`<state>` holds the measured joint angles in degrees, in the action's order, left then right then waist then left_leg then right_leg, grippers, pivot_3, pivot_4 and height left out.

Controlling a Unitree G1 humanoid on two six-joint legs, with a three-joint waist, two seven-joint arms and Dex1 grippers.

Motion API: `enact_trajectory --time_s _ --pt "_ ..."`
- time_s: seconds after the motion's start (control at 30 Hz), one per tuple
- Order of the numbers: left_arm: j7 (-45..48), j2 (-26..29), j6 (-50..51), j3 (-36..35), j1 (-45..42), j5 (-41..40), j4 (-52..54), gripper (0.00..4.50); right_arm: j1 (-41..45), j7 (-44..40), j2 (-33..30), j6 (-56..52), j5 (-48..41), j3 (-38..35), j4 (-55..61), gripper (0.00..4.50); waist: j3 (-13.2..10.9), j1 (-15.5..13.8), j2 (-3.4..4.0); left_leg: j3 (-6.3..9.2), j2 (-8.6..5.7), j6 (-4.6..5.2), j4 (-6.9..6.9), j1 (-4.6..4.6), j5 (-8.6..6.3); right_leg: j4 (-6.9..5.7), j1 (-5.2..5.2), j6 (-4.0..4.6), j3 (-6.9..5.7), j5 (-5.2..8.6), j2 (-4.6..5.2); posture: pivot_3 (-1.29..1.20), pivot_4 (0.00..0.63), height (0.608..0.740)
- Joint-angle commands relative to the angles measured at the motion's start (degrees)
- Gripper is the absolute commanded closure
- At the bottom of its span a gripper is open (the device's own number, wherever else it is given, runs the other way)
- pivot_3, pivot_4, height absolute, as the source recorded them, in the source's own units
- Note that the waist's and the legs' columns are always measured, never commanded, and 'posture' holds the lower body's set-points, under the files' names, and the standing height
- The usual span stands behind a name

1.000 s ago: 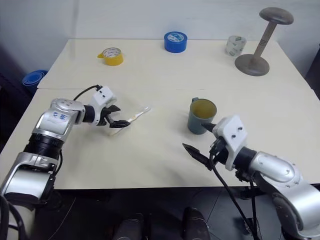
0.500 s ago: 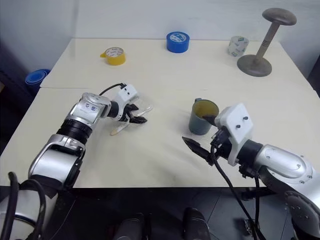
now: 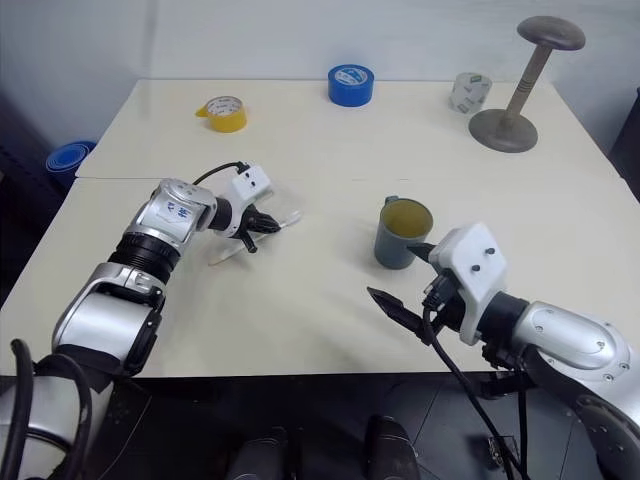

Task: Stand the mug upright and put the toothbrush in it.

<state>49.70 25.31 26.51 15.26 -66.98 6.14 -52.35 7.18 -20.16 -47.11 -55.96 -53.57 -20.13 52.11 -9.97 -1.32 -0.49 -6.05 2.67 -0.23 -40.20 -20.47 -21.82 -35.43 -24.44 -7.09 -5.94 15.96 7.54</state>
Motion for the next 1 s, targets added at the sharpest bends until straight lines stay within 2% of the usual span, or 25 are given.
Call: enact_trajectory --time_s 0.03,0.13,0.23,0.3,0.37,0.43,0.47,0.53,0.6,0.73,0.83,1.0 --pt "-2.32 -1.05 2.68 -4.88 -2.16 -2.71 -2.06 4.46 -0.08 1.77 -0.62 1.26 -0.31 -3.26 0.38 0.00 0.00 0.01 0.00 -0.01 0.00 0.00 0.00 0.00 0.00 0.00 0.00 0.00 0.00 0.00 0.00 0.00 0.150 0.740" --pt "-2.36 -4.21 5.15 -12.47 -6.84 -9.63 -0.87 4.46 -0.42 3.87 0.20 0.74 -3.03 -6.54 -0.39 0.00 -0.07 -0.33 -0.12 0.00 0.00 0.01 -0.01 -0.07 0.00 0.02 -0.02 0.00 -0.01 0.00 0.00 0.00 0.150 0.740" --pt "-2.83 -10.74 8.99 -22.52 -15.15 -20.54 0.65 4.46 -2.07 7.18 0.55 0.25 -6.40 -11.41 -0.64 0.00 -0.18 -1.23 -0.31 0.36 -0.01 0.04 -0.26 -0.60 0.01 0.15 -0.15 -0.06 -0.22 -0.03 0.01 0.00 0.150 0.740" --pt "-4.21 -12.87 9.08 -23.53 -17.58 -21.20 -0.08 4.46 -2.93 9.01 0.43 0.20 -7.81 -12.62 -0.33 0.00 -0.18 -1.75 -0.31 0.47 -0.02 0.13 -0.53 -0.91 -0.04 0.18 -0.26 -0.19 -0.32 -0.11 0.01 0.00 0.150 0.740" --pt "-5.29 -13.48 7.15 -21.87 -18.27 -19.22 -0.91 4.46 -3.58 10.55 0.08 0.36 -8.91 -12.94 0.06 0.00 -0.14 -1.57 -0.24 0.44 -0.06 0.25 -0.56 -0.80 -0.12 0.34 -0.09 -0.27 -0.32 -0.15 0.02 0.00 0.150 0.740" --pt "-4.55 -11.57 3.52 -18.48 -16.82 -15.62 -1.33 4.46 -4.50 11.98 -0.13 0.79 -9.97 -12.76 1.07 0.00 -0.10 -0.74 -0.16 0.30 -0.08 0.26 -0.41 -0.64 -0.12 0.49 -0.01 -0.27 -0.29 -0.15 0.03 0.00 0.150 0.740" --pt "-4.24 -10.39 2.03 -17.23 -16.00 -14.25 -1.55 4.31 -4.91 12.58 -0.20 1.06 -10.39 -12.63 1.48 0.00 -0.09 -0.25 -0.15 0.26 -0.08 0.25 -0.34 -0.60 -0.12 0.49 -0.02 -0.27 -0.26 -0.15 0.02 0.00 0.150 0.740" --pt "-2.51 -7.17 1.81 -14.44 -14.59 -11.72 -1.59 3.88 -6.00 13.67 -0.08 1.53 -10.42 -12.21 2.06 0.00 -0.10 0.45 -0.15 0.25 -0.07 0.18 -0.31 -0.56 -0.03 0.44 -0.05 -0.16 -0.23 -0.17 0.00 0.00 0.150 0.740" --pt "0.53 -3.82 3.77 -11.68 -13.74 -9.76 -0.45 3.27 -7.14 14.45 0.17 2.01 -10.31 -11.97 2.29 0.00 -0.13 0.95 -0.18 0.24 -0.04 0.12 -0.30 -0.58 0.08 0.40 -0.14 -0.05 -0.21 -0.24 -0.02 0.00 0.150 0.740" --pt "8.80 1.85 6.40 -3.95 -9.99 -5.18 5.45 2.13 -8.09 14.19 -0.37 3.22 -10.21 -10.48 2.71 0.00 -0.14 0.62 -0.19 0.26 -0.03 0.13 -0.29 -0.69 0.08 0.43 -0.19 -0.04 -0.22 -0.25 -0.02 0.00 0.150 0.740" --pt "10.99 4.72 5.59 0.64 -6.00 -1.70 9.77 2.13 -8.01 12.83 -1.34 4.13 -9.69 -8.88 2.97 0.00 -0.13 -0.37 -0.18 0.28 -0.03 0.15 -0.29 -0.67 0.06 0.43 -0.17 -0.06 -0.22 -0.25 -0.01 0.00 0.150 0.740" --pt "14.48 5.43 8.17 3.76 -1.84 -0.39 14.46 2.13 -8.09 11.96 -2.09 5.22 -8.96 -6.86 3.47 0.00 -0.16 -0.71 -0.23 0.32 -0.04 0.16 -0.50 -0.82 0.05 0.47 -0.15 -0.06 -0.23 -0.25 -0.02 0.00 0.150 0.740"
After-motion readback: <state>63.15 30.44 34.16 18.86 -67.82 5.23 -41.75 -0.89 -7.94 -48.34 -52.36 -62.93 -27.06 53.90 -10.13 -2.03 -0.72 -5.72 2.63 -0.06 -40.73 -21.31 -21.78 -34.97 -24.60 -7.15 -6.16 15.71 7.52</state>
